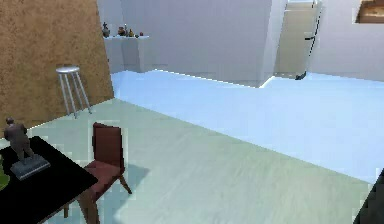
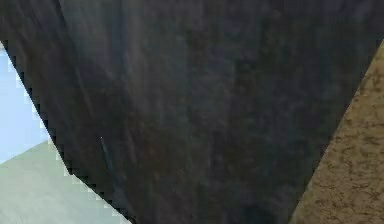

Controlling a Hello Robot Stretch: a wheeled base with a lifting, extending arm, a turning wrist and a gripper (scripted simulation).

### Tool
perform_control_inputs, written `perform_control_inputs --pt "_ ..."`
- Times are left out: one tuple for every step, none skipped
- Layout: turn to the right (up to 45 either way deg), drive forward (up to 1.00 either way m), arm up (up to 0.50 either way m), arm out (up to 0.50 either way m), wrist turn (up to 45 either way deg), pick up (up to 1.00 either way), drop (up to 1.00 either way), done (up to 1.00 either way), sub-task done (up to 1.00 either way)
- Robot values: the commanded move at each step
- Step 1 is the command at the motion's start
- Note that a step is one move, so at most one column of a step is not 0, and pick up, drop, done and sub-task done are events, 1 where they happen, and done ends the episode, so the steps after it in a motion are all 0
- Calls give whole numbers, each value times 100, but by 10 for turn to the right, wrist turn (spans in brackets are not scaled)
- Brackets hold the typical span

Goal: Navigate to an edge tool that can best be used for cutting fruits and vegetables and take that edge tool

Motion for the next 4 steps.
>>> perform_control_inputs --pt "0 100 0 0 0 0 0 0 0" --pt "-30 0 0 0 0 0 0 0 0" --pt "0 65 0 0 0 0 0 0 0" --pt "-180 0 0 0 0 0 0 0 0"
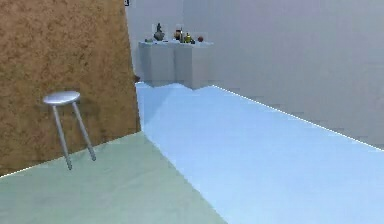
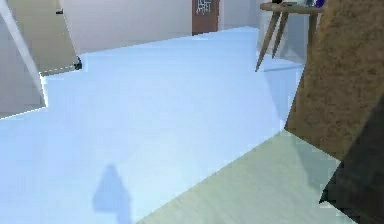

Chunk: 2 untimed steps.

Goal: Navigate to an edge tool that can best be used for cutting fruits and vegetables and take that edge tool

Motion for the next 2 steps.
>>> perform_control_inputs --pt "0 100 0 0 0 0 0 0 0" --pt "0 100 0 0 0 0 0 0 0"
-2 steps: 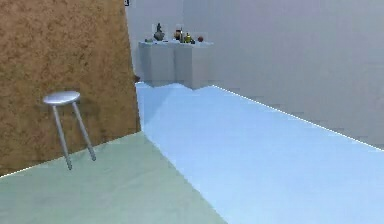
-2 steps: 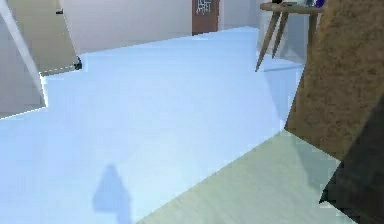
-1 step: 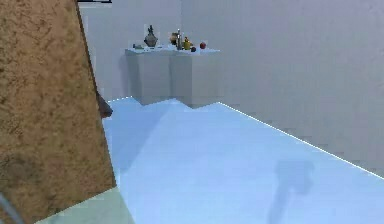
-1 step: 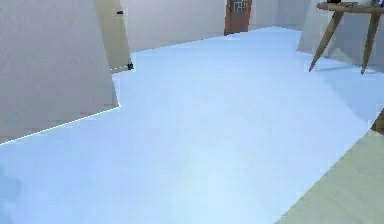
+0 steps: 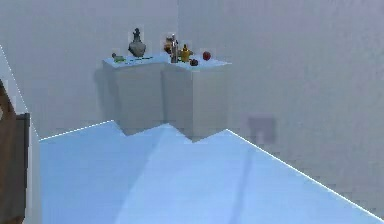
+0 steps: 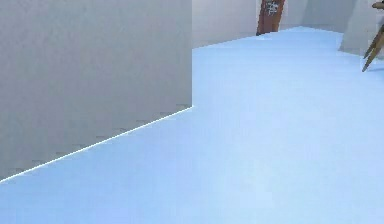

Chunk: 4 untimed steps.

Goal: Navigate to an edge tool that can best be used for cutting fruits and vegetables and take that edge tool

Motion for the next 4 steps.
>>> perform_control_inputs --pt "0 100 0 0 0 0 0 0 0" --pt "-60 0 0 0 0 0 0 0 0" --pt "0 60 0 0 0 0 0 0 0" --pt "-450 0 0 0 0 0 0 0 0"
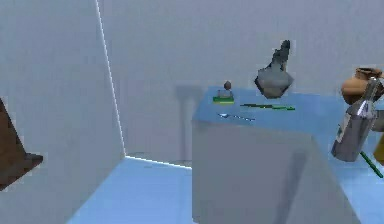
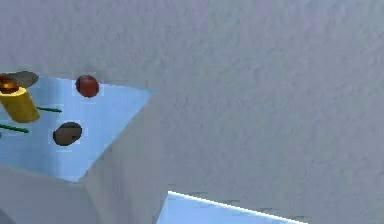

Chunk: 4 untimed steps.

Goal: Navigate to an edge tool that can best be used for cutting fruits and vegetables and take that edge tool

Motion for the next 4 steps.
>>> perform_control_inputs --pt "-390 0 0 0 0 0 0 0 0" --pt "-60 0 0 0 0 0 0 0 0" --pt "450 0 0 0 0 0 0 0 0" --pt "450 0 0 0 0 0 0 0 0"
